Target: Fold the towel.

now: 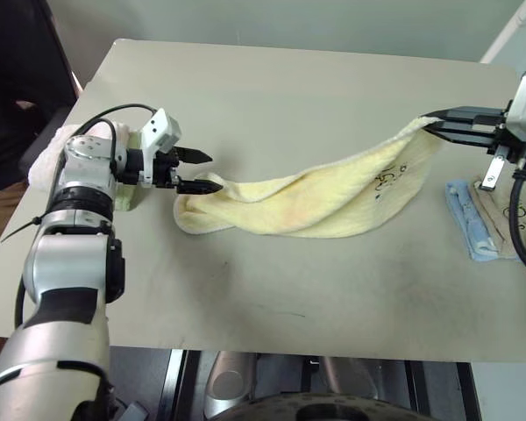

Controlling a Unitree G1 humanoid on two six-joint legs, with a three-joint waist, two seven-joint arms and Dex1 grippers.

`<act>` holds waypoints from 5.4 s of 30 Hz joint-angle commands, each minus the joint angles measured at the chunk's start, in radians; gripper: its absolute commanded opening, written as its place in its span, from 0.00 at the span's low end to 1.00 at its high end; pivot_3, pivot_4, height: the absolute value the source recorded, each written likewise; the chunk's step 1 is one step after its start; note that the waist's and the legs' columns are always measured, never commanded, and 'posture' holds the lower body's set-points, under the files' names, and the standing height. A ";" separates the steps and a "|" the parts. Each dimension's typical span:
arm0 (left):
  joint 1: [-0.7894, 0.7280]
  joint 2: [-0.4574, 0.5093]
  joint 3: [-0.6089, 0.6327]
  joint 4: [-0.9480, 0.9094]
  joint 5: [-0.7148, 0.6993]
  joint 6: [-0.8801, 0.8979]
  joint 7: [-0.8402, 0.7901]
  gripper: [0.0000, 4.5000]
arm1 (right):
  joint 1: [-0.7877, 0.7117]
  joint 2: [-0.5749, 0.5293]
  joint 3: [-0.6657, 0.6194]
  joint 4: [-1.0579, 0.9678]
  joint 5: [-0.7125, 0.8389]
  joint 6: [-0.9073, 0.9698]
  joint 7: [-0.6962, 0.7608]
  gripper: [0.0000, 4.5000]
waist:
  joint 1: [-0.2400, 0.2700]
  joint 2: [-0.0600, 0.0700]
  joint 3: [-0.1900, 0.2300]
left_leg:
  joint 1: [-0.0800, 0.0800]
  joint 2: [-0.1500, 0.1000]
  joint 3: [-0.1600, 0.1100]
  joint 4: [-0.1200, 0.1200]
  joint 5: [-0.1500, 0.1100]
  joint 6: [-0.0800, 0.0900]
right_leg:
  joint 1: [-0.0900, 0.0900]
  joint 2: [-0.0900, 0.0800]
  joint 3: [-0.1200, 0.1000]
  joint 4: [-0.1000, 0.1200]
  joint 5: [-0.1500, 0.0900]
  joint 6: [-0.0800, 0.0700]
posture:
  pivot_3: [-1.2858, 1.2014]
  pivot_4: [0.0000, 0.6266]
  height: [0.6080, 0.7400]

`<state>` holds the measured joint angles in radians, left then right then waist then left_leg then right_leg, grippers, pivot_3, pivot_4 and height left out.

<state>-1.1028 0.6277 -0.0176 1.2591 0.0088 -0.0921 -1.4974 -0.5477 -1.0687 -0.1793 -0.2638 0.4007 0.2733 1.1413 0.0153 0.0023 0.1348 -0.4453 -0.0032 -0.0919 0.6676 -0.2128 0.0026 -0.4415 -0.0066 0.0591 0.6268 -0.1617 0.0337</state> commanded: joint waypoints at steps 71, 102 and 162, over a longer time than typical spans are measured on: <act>-0.273 0.037 0.258 0.073 -0.029 -0.258 1.021 0.00 | -0.580 0.189 0.147 0.999 -0.447 -0.604 -0.464 0.00 | -0.010 0.003 0.001 | -0.001 0.002 0.000 -0.006 0.003 -0.001 | -0.007 -0.001 -0.001 0.001 0.007 -0.003 | 0.52 0.24 1.00; 0.433 0.326 0.139 -0.745 -0.217 0.440 -0.061 0.00 | 0.804 0.057 -0.286 -0.142 -0.054 -0.003 -0.088 0.00 | -0.010 0.000 0.000 | 0.008 0.002 0.007 0.002 0.003 0.000 | 0.006 0.001 0.004 0.001 -0.004 0.004 | 0.52 0.24 1.00; 0.126 0.165 0.044 -0.119 -0.176 0.258 0.139 0.00 | 0.289 0.212 0.052 0.419 -0.246 -0.217 -0.242 0.00 | -0.007 -0.003 -0.004 | 0.010 0.001 -0.001 -0.001 -0.002 -0.003 | 0.003 0.001 0.002 0.013 -0.009 -0.011 | 0.52 0.24 1.00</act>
<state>-0.9472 0.7809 0.0133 1.1119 -0.1867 0.1965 -1.3835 -0.2380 -0.8471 -0.1075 0.1253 0.1732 0.0739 0.9206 0.0081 -0.0007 0.1306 -0.4355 -0.0027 -0.0925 0.6664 -0.2144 -0.0005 -0.4387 -0.0053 0.0609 0.6391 -0.1708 0.0233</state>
